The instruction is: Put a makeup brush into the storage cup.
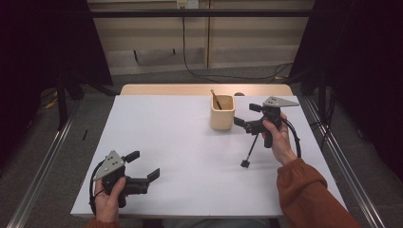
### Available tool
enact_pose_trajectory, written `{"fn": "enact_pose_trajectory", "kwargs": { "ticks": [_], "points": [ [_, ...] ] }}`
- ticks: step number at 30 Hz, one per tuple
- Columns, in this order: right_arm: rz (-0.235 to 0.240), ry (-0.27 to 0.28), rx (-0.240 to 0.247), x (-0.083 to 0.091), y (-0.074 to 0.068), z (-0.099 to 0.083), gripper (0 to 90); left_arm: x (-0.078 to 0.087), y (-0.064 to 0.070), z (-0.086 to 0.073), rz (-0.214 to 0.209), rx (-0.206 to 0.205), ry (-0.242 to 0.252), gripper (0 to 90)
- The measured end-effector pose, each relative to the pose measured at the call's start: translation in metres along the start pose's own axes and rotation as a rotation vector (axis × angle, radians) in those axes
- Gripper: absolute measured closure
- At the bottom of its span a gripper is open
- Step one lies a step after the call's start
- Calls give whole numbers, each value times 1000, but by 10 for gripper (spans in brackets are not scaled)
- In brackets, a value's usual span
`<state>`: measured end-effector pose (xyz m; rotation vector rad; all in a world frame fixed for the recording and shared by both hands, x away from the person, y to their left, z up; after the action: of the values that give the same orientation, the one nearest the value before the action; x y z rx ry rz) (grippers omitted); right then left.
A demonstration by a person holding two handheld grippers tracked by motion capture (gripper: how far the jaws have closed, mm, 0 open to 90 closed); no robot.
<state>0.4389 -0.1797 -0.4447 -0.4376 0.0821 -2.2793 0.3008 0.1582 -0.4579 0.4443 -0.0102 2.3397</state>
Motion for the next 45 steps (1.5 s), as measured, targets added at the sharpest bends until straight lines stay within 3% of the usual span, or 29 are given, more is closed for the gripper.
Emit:
{"fn": "enact_pose_trajectory", "kwargs": {
  "ticks": [13,21,26,45],
  "points": [
    [16,-13,31,38,-17,-10,0,5,-6,6,7,-13,22,13],
    [32,-4,-1,54,-31,-23,0,10,-7,4,13,-9,26,12],
    [-15,11,-18,71,-30,-33,3,12,-7,3,17,-4,29,13],
    [-99,18,-38,125,-45,-60,7,18,-6,0,18,-14,35,12]
  ]
}}
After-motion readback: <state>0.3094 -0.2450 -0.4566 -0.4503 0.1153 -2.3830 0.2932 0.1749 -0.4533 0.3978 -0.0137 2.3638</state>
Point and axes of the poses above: each handheld gripper's, and its own axes: x roughly backward along the jaws, z roughly out of its top, y roughly to its right, the point moved 9 cm from there along -x, roughly forward along the jaws, and after that the axes turned 4 degrees about z, right-handed, at the moved point
